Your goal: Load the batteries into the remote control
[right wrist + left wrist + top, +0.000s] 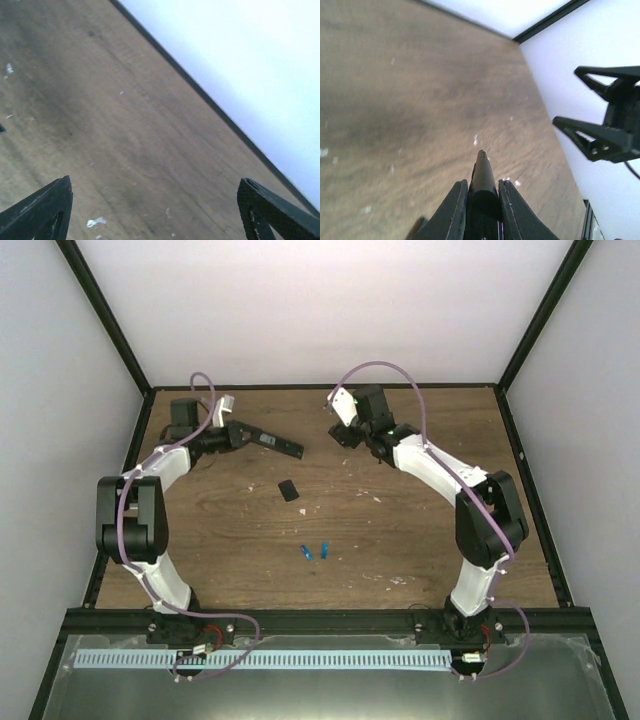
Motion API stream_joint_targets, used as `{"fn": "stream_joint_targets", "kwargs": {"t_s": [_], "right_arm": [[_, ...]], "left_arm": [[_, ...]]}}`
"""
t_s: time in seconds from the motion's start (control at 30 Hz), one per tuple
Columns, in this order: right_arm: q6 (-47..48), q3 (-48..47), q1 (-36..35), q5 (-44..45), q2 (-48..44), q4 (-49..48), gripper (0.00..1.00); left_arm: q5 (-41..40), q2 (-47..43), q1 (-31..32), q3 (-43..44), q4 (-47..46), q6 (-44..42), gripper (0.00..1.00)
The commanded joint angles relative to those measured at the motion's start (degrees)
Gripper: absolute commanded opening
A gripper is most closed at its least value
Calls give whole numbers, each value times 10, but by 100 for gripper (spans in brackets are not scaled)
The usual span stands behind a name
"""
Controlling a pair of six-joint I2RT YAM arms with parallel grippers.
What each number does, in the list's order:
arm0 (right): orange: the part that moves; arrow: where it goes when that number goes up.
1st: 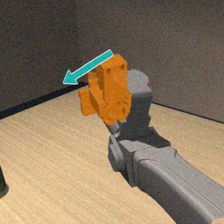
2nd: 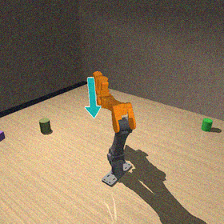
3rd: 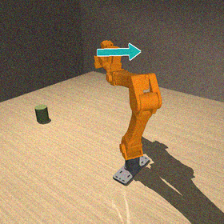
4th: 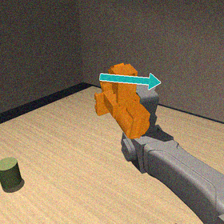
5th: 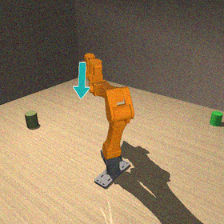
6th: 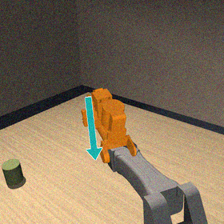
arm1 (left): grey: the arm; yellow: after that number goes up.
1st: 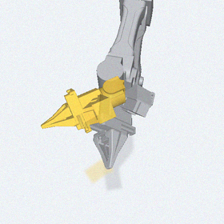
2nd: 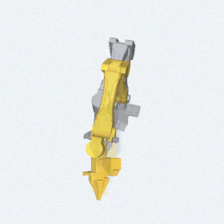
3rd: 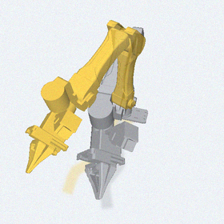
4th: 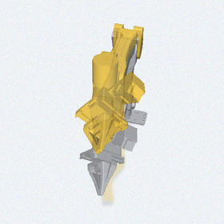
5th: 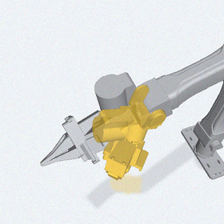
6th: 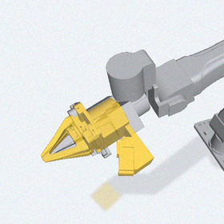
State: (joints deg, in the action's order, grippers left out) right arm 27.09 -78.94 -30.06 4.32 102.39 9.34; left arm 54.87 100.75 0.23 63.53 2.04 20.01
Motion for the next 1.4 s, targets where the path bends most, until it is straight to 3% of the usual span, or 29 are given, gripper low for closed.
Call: {"fn": "stream_joint_targets", "kwargs": {"t_s": [0.0,0.03,0.2,0.43,0.57,0.8,0.97,1.37], "right_arm": [[-9,-42,3,59,-29,25,92],[-13,-48,3,71,-34,22,99],[-54,-68,17,97,-57,11,100],[-105,-62,31,-27,-75,115,100],[-180,-12,19,-122,-102,162,89],[-239,-9,-89,-128,-25,270,68],[-278,-11,-118,-181,-6,276,62],[-245,-37,-181,-148,60,339,49]], "left_arm": [[55,-4,-12,43,-74,48,0],[57,-3,-15,44,-76,49,0],[61,4,-29,40,-74,42,0],[61,6,-34,39,-97,65,0],[42,10,-34,46,-91,74,0],[33,23,-30,48,-73,77,0],[30,17,-31,27,-74,80,0],[15,6,-33,18,-54,71,0]]}}
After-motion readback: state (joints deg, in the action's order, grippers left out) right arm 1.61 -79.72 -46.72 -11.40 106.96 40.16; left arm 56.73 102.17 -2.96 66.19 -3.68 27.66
